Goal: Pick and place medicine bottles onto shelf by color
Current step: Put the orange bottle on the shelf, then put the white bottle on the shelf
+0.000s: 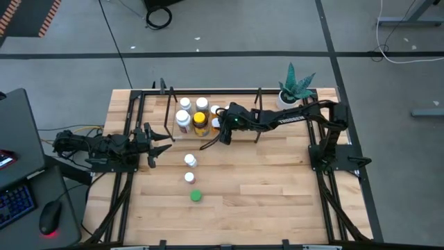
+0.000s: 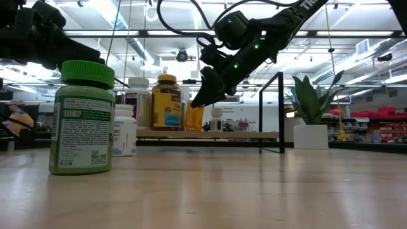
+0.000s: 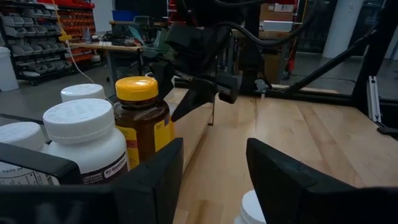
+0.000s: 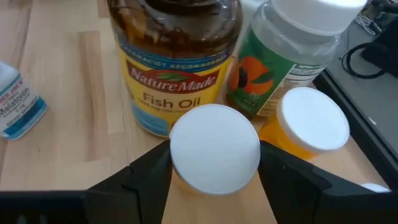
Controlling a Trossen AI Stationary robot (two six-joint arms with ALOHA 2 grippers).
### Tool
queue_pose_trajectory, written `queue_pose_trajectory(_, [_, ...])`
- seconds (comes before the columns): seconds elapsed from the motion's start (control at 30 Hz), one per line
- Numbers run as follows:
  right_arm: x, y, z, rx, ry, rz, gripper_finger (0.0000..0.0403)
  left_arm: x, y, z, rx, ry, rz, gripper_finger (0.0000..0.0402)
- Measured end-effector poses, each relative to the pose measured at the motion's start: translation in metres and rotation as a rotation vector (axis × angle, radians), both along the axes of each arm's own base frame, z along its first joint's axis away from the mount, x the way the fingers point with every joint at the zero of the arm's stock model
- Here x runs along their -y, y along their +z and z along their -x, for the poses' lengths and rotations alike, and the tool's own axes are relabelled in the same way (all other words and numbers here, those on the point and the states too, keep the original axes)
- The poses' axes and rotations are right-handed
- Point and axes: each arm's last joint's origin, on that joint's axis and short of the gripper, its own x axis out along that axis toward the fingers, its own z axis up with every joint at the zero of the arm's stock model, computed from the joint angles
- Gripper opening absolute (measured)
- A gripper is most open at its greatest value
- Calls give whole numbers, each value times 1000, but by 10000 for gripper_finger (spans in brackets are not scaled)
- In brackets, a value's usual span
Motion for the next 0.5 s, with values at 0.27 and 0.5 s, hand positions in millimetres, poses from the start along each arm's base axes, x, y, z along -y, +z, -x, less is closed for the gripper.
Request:
queue_pose_trajectory(0.27, [4, -1, 1, 12, 6, -56, 258, 0, 0, 0, 0, 0, 0, 187])
queue_pose_trajectory(0.5, [4, 3, 3, 10, 7, -55, 272, 0, 0, 0, 0, 1, -1, 182])
